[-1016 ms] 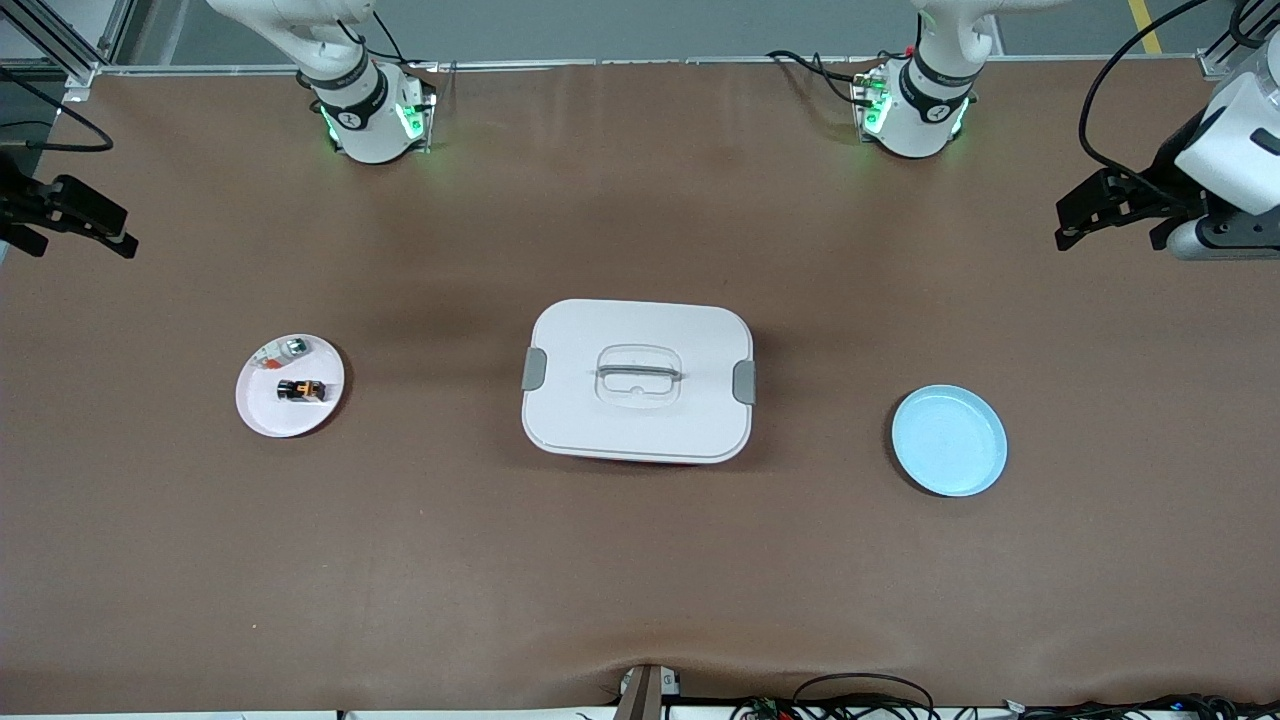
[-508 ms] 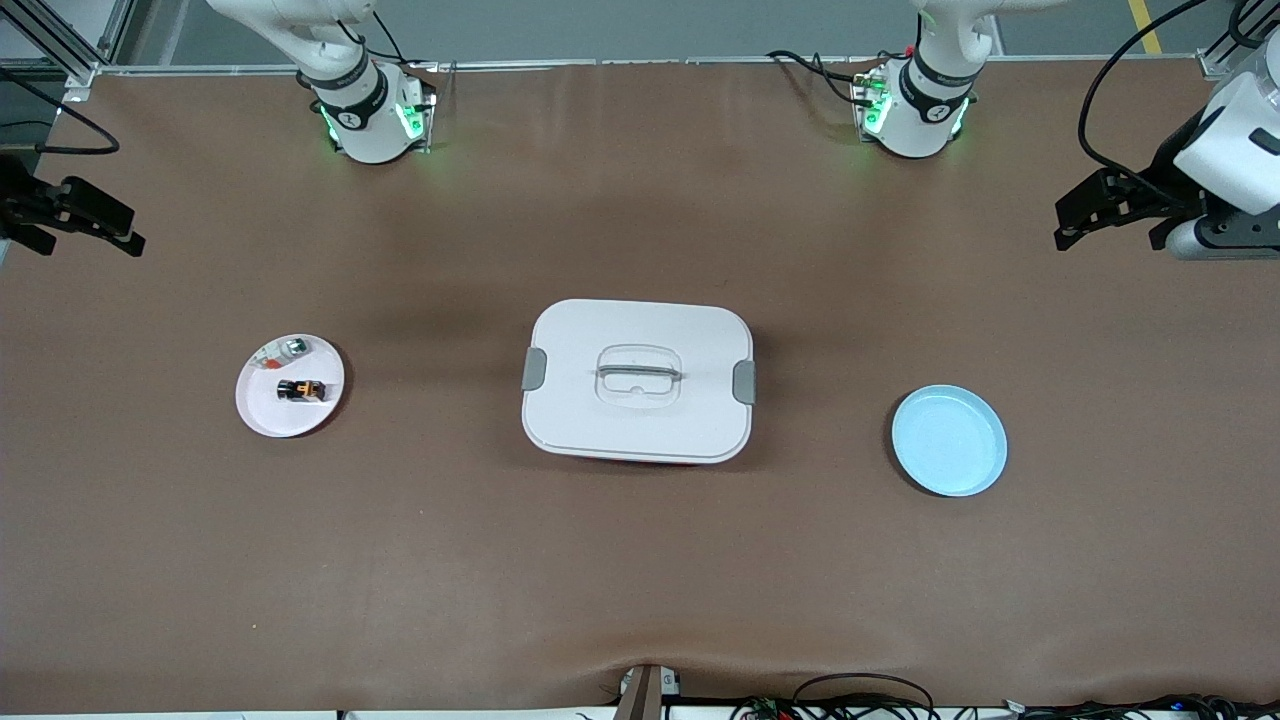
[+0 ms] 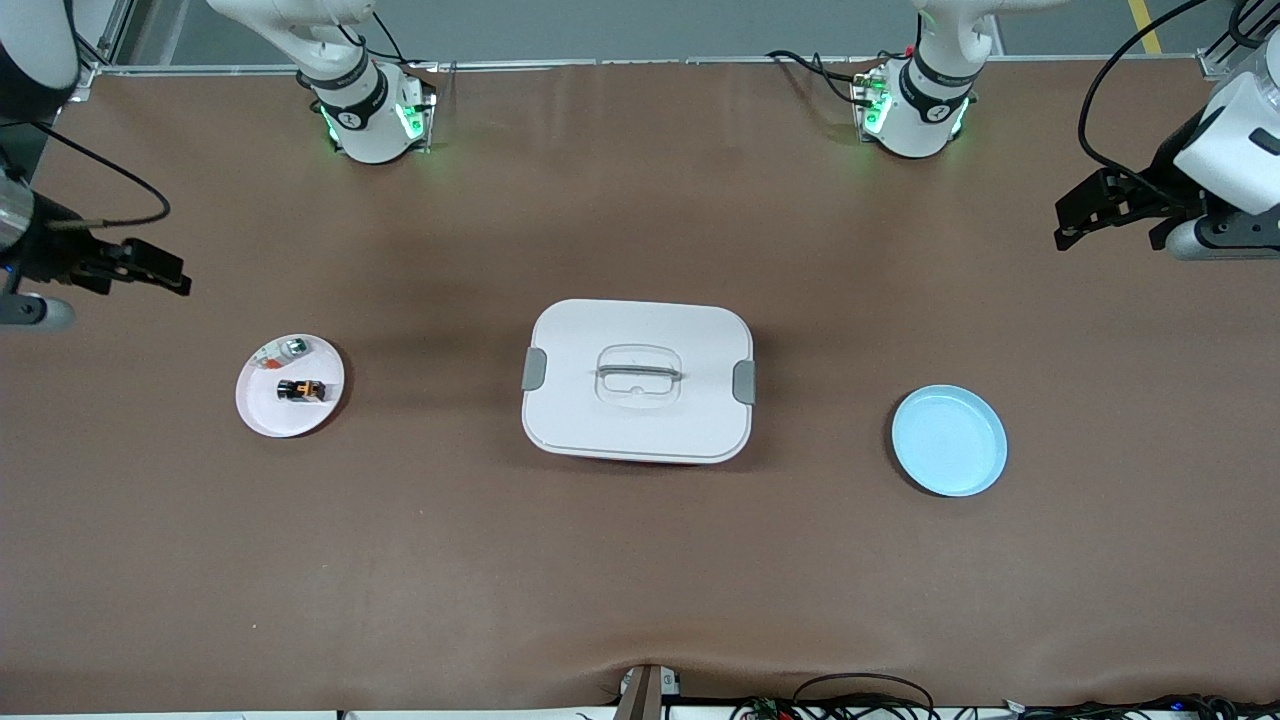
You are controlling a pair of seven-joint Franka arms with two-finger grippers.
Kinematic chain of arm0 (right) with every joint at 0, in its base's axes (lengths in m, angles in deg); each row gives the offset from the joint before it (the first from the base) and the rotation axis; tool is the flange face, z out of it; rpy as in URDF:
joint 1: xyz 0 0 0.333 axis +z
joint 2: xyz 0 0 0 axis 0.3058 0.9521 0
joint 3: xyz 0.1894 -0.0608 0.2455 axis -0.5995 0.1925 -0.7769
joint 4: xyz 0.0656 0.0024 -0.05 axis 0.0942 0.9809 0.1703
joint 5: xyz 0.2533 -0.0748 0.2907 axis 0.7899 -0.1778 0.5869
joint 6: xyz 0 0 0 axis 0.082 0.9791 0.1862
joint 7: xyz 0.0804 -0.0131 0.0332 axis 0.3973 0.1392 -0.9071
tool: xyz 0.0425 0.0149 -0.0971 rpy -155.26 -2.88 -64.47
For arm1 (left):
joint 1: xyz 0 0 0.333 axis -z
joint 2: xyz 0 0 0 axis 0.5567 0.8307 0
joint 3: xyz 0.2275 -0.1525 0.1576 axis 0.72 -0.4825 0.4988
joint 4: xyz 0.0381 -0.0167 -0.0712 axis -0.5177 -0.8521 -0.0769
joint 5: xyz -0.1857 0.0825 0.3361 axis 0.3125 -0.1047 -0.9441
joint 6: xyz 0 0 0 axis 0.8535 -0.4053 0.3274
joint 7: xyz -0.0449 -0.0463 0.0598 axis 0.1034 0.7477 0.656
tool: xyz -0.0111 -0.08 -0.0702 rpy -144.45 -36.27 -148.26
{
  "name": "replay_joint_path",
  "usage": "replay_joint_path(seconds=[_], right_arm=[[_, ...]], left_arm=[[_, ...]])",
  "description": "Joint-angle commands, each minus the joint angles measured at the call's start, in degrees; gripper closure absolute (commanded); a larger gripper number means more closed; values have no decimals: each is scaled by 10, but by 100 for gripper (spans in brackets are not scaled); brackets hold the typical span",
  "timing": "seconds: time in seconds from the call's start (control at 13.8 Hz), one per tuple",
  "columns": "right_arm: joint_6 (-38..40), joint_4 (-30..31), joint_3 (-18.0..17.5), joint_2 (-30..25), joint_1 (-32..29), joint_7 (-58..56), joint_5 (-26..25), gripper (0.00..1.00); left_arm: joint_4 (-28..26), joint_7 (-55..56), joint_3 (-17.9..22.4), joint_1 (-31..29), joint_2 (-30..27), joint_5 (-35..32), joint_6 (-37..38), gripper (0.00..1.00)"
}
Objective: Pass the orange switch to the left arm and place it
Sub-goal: 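Move the right gripper over the white plate toward the orange switch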
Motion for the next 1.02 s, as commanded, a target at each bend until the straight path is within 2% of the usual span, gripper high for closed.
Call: replay_joint_path(seconds=[0.0,0.44,0.65,0.94], right_arm=[[-66,68,-4,-11,-8,-7,-1,0],[-252,206,-2,6,-11,-6,-2,0],[-278,207,-2,53,-21,0,-2,0],[-303,207,-2,99,-25,12,-44,0]], left_arm=[[3,-3,-2,-3,-2,2,2,0],[2,-6,-2,-1,-2,0,2,0],[2,-7,-2,-2,-2,0,2,0],[2,-7,-2,-1,-1,-1,2,0]])
